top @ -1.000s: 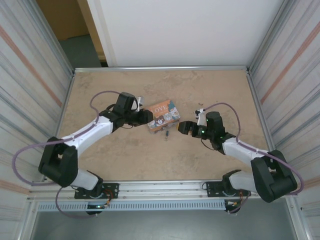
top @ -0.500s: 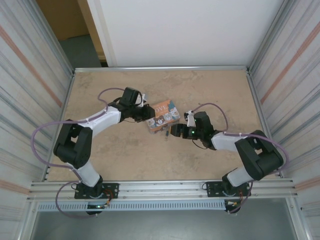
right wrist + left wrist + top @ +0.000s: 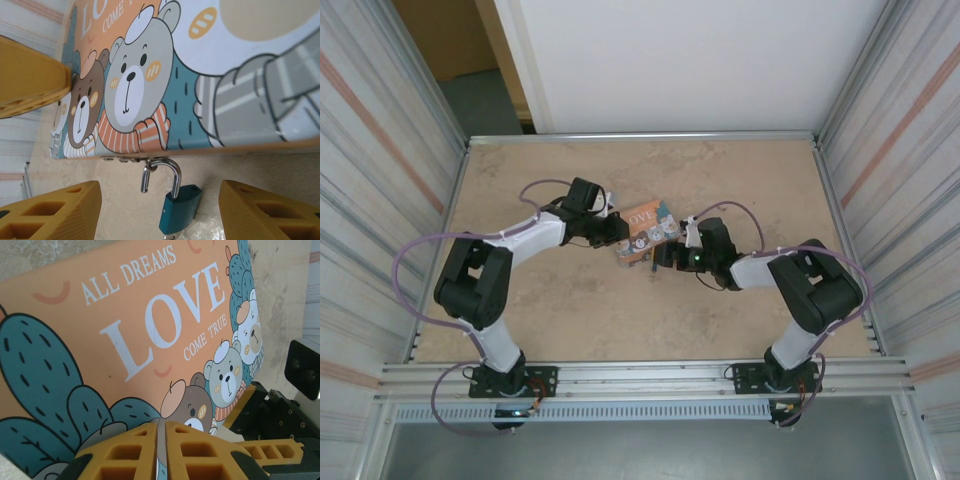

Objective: Unlock a padlock with a key

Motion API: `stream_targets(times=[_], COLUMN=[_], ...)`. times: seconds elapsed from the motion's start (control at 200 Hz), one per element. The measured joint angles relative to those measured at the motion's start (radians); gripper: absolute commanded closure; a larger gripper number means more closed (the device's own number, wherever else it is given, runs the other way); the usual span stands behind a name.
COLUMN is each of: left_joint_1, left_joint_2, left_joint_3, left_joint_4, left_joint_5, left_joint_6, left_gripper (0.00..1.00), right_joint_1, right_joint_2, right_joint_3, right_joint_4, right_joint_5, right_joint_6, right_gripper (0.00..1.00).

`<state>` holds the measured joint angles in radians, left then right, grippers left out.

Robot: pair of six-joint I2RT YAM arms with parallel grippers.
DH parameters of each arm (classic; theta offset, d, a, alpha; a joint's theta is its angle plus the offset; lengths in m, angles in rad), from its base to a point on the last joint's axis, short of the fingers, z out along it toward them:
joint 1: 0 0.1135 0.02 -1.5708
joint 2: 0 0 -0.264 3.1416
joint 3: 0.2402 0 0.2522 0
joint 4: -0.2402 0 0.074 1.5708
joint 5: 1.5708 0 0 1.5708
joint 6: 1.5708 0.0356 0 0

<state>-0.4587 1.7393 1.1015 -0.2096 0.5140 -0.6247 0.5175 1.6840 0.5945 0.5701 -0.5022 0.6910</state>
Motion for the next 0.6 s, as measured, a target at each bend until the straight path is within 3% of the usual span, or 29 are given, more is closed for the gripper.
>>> stream_targets(times=[0.351, 0.601], left_joint_1=[0.0, 0.0], left_joint_2=[0.002, 0.004], left_joint_3=[0.0, 0.0], left_joint_4=[0.0, 0.001], left_joint_5=[0.002, 0.003], left_joint_6=[0.0, 0.0], left_gripper=[0.92, 0.93], right_joint_1=[0.022, 0.029], right_joint_2=[0.06, 0.088], right_joint_3=[0.017, 0.017], right_joint_4=[0.055, 0.096], right_joint_5=[-0.004, -0.008], right_joint_6=[0.0, 0.001], right_gripper=[0.4, 0.47])
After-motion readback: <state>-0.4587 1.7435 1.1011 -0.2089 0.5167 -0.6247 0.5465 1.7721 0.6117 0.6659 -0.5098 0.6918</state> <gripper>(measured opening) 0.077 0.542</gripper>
